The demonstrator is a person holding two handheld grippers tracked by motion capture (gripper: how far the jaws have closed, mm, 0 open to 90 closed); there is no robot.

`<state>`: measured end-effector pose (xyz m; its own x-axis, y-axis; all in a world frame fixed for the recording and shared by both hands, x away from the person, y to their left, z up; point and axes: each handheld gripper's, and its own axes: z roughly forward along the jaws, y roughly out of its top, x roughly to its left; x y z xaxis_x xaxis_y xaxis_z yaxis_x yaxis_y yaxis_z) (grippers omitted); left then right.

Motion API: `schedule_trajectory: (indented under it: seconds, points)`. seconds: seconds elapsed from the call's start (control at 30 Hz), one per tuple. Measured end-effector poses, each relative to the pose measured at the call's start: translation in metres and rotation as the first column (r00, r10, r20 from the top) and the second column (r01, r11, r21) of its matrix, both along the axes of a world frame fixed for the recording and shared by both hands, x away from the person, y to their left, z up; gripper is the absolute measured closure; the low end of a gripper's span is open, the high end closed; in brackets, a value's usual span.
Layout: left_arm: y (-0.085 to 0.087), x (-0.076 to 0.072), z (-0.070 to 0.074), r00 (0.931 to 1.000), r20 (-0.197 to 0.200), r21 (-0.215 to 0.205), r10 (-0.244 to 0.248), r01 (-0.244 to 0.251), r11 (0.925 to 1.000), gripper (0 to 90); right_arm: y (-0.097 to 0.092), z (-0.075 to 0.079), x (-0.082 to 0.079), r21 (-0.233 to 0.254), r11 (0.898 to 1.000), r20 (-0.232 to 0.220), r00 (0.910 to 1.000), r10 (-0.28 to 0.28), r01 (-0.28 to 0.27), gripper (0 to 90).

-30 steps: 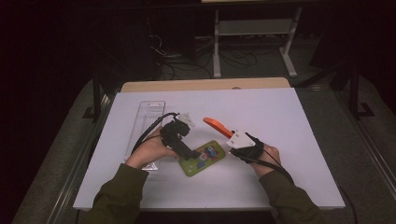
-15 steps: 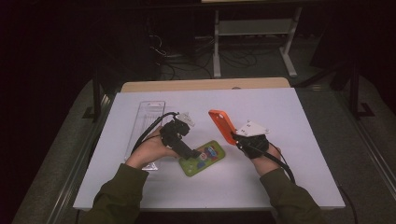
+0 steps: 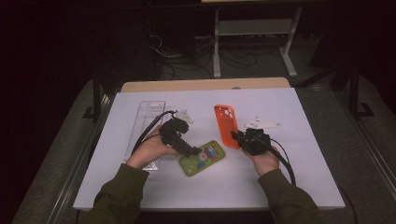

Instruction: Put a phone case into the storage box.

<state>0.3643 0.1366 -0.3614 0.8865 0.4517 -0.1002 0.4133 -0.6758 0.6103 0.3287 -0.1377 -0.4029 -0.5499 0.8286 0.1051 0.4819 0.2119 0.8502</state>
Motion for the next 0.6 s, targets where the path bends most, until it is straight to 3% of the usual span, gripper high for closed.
schedule_trajectory:
  seconds: [0.1, 0.2, 0.33, 0.47, 0.53, 0.6]
  points:
    - [0.0, 0.0008, 0.0019, 0.9991, 0.033, -0.039, 0.027, -0.025, 0.9989, 0.0, 0.0012, 0.0, -0.0009, 0.008, 1.0, -0.004, 1.0, -0.007, 0.007, 82.3]
    - [-0.0004, 0.0018, 0.0045, 0.9968, 0.05, -0.11, 0.061, -0.056, 0.9923, 0.0, 0.0022, -0.0004, -0.0011, 0.013, 1.0, -0.007, 0.9999, -0.01, 0.011, 82.3]
    - [0.0002, 0.0034, 0.0076, 0.9936, 0.079, -0.165, 0.081, -0.067, 0.9841, 0.0, 0.0037, -0.0008, -0.0016, 0.02, 1.0, -0.012, 0.9999, -0.009, 0.01, 82.3]
    - [-0.0028, 0.0053, 0.0071, 0.9939, 0.049, -0.224, 0.098, -0.085, 0.971, 0.0, 0.0051, 0.0001, -0.0026, 0.025, 1.0, -0.016, 0.9998, -0.012, 0.012, 82.3]
    - [-0.0044, 0.0074, 0.0065, 0.994, 0.056, -0.233, 0.094, -0.078, 0.9692, 0.0, 0.0055, 0.0005, -0.0026, 0.028, 1.0, -0.016, 0.9998, -0.01, 0.01, 82.3]
    - [-0.0078, 0.0087, 0.0058, 0.9945, 0.039, -0.251, 0.098, -0.085, 0.9642, 0.0, 0.0053, 0.0007, -0.0023, 0.018, 1.0, -0.008, 1.0, -0.006, 0.006, 82.3]
